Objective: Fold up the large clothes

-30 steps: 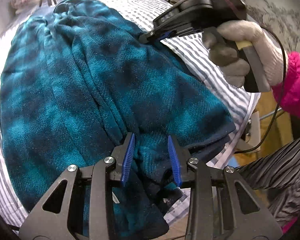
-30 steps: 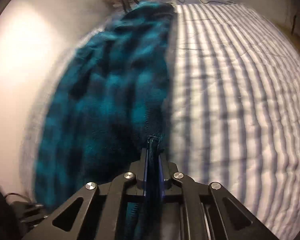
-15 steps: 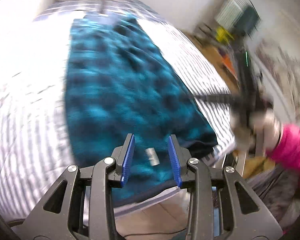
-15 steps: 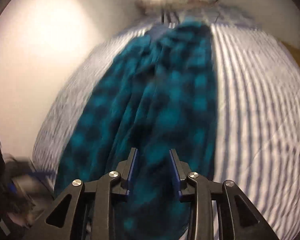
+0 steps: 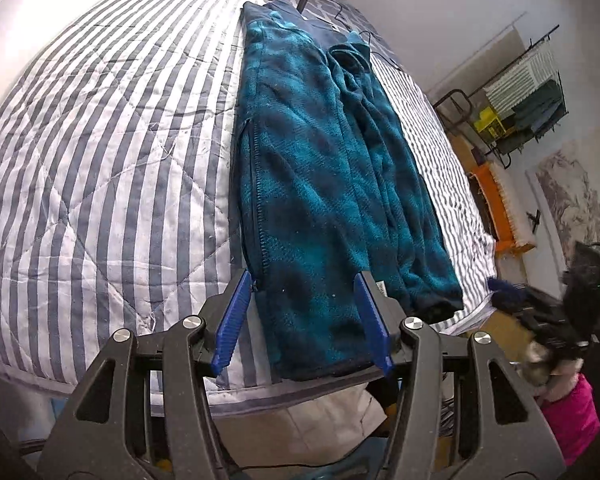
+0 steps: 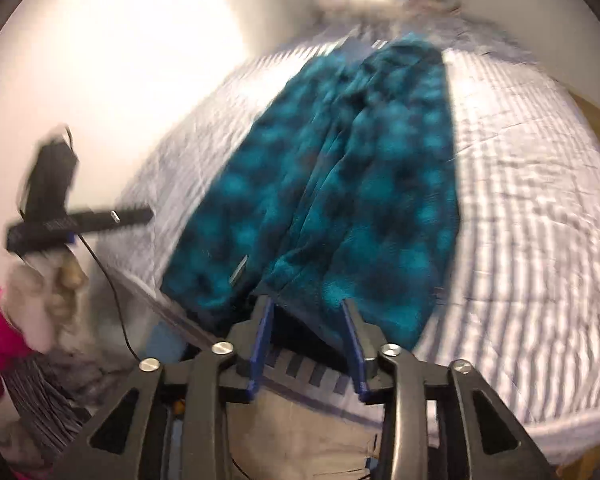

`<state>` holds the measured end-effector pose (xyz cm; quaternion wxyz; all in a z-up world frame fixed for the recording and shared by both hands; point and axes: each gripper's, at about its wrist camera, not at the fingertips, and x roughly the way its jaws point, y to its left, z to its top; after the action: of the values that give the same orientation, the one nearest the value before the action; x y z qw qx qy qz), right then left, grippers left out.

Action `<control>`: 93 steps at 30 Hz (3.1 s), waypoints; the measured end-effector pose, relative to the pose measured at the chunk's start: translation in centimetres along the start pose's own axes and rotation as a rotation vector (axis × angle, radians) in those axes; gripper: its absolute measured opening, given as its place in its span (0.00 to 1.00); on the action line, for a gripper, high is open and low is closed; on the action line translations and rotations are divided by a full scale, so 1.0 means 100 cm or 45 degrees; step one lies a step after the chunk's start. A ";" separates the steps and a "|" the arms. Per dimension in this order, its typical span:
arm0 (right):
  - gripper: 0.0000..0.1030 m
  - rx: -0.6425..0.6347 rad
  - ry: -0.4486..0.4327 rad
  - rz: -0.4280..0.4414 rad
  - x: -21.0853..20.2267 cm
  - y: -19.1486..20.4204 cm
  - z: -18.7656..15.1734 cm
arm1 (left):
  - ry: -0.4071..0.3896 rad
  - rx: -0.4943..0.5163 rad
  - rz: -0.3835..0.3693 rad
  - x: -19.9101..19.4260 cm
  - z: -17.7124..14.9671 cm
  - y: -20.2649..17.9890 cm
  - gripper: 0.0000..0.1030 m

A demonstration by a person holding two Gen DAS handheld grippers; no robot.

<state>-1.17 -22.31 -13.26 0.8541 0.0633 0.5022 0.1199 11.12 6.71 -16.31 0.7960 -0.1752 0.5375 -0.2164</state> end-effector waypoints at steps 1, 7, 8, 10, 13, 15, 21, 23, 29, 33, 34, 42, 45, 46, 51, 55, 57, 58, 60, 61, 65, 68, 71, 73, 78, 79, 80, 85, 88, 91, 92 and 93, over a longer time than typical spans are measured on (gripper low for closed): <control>0.52 0.012 -0.024 -0.012 -0.006 0.000 -0.001 | 0.016 -0.034 -0.016 0.004 -0.002 0.004 0.53; 0.65 0.236 -0.123 -0.092 -0.039 -0.030 -0.018 | 0.081 -0.247 -0.078 0.022 -0.012 0.025 0.53; 0.65 0.259 -0.129 -0.104 -0.039 -0.034 -0.018 | 0.085 -0.264 -0.067 0.023 -0.013 0.027 0.53; 0.65 0.279 -0.137 -0.125 -0.042 -0.034 -0.022 | 0.072 -0.328 -0.083 0.024 -0.015 0.033 0.53; 0.65 0.334 -0.098 -0.092 -0.036 -0.040 -0.024 | 0.068 -0.429 -0.139 0.031 -0.019 0.043 0.53; 0.65 0.347 -0.055 -0.058 -0.023 -0.041 -0.024 | 0.054 -0.465 -0.141 0.034 -0.026 0.046 0.53; 0.67 0.457 -0.016 0.020 0.020 -0.059 -0.039 | 0.060 -0.497 -0.170 0.046 -0.039 0.049 0.53; 0.67 0.508 0.018 0.032 0.035 -0.066 -0.039 | 0.051 -0.509 -0.197 0.050 -0.045 0.051 0.53; 0.69 0.495 0.064 0.089 0.067 -0.073 -0.043 | 0.021 -0.452 -0.199 0.047 -0.055 0.043 0.53; 0.63 0.478 0.044 0.177 0.066 -0.077 -0.048 | 0.047 -0.394 -0.194 0.051 -0.057 0.031 0.46; 0.42 0.482 0.046 0.208 0.066 -0.078 -0.050 | 0.061 -0.372 -0.185 0.054 -0.058 0.027 0.43; 0.16 0.444 0.042 0.295 0.055 -0.071 -0.046 | 0.043 -0.298 -0.193 0.039 -0.052 0.007 0.11; 0.15 0.453 -0.043 0.360 0.030 -0.070 -0.039 | -0.008 -0.298 -0.230 0.021 -0.047 -0.001 0.10; 0.15 0.442 -0.052 0.354 0.027 -0.069 -0.039 | -0.017 -0.303 -0.235 0.017 -0.045 -0.004 0.10; 0.15 0.460 -0.039 0.332 0.026 -0.064 -0.037 | -0.071 -0.339 -0.242 -0.001 -0.031 -0.019 0.09; 0.14 0.475 -0.125 0.372 0.003 -0.065 -0.014 | -0.126 -0.308 -0.227 -0.012 -0.008 -0.033 0.09; 0.14 0.487 -0.158 0.380 -0.005 -0.068 -0.004 | -0.160 -0.326 -0.237 -0.015 0.009 -0.032 0.09; 0.14 0.490 -0.170 0.382 -0.009 -0.069 0.000 | -0.172 -0.340 -0.243 -0.017 0.014 -0.029 0.09; 0.13 0.483 -0.187 0.376 -0.013 -0.069 0.017 | -0.201 -0.365 -0.264 -0.021 0.029 -0.025 0.09; 0.13 0.482 -0.190 0.372 -0.013 -0.068 0.025 | -0.214 -0.361 -0.271 -0.020 0.040 -0.025 0.09; 0.13 0.438 -0.217 0.321 -0.004 -0.067 0.073 | -0.229 -0.380 -0.252 -0.003 0.079 -0.017 0.09; 0.13 0.431 -0.213 0.282 0.019 -0.075 0.113 | -0.232 -0.427 -0.237 0.019 0.110 -0.006 0.09; 0.13 0.421 -0.194 0.243 0.048 -0.088 0.148 | -0.207 -0.434 -0.197 0.050 0.142 0.005 0.09; 0.13 0.421 -0.169 0.215 0.073 -0.101 0.170 | -0.179 -0.439 -0.177 0.070 0.160 0.012 0.09; 0.13 0.458 -0.057 0.151 0.138 -0.138 0.206 | -0.092 -0.426 -0.114 0.134 0.197 0.028 0.09; 0.13 0.463 -0.036 0.140 0.149 -0.142 0.209 | -0.083 -0.426 -0.109 0.143 0.198 0.030 0.09; 0.13 0.470 -0.012 0.134 0.161 -0.146 0.210 | -0.077 -0.432 -0.110 0.149 0.198 0.032 0.11; 0.17 0.453 0.012 0.177 0.177 -0.153 0.213 | -0.015 -0.421 -0.164 0.147 0.202 0.039 0.15; 0.26 0.372 0.011 0.176 0.161 -0.145 0.210 | -0.020 -0.350 -0.150 0.127 0.195 0.034 0.20; 0.61 0.360 -0.022 0.164 0.137 -0.139 0.197 | -0.063 -0.265 -0.085 0.095 0.178 0.024 0.39; 0.73 0.353 -0.047 0.141 0.124 -0.133 0.189 | -0.090 -0.239 -0.046 0.081 0.172 0.022 0.49; 0.73 0.341 -0.059 0.124 0.116 -0.129 0.186 | -0.121 -0.213 -0.023 0.065 0.165 0.021 0.51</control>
<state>22.26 -31.43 -16.91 0.8425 0.2037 0.4901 0.0915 28.95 5.79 -16.50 0.8013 -0.2559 0.5136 -0.1693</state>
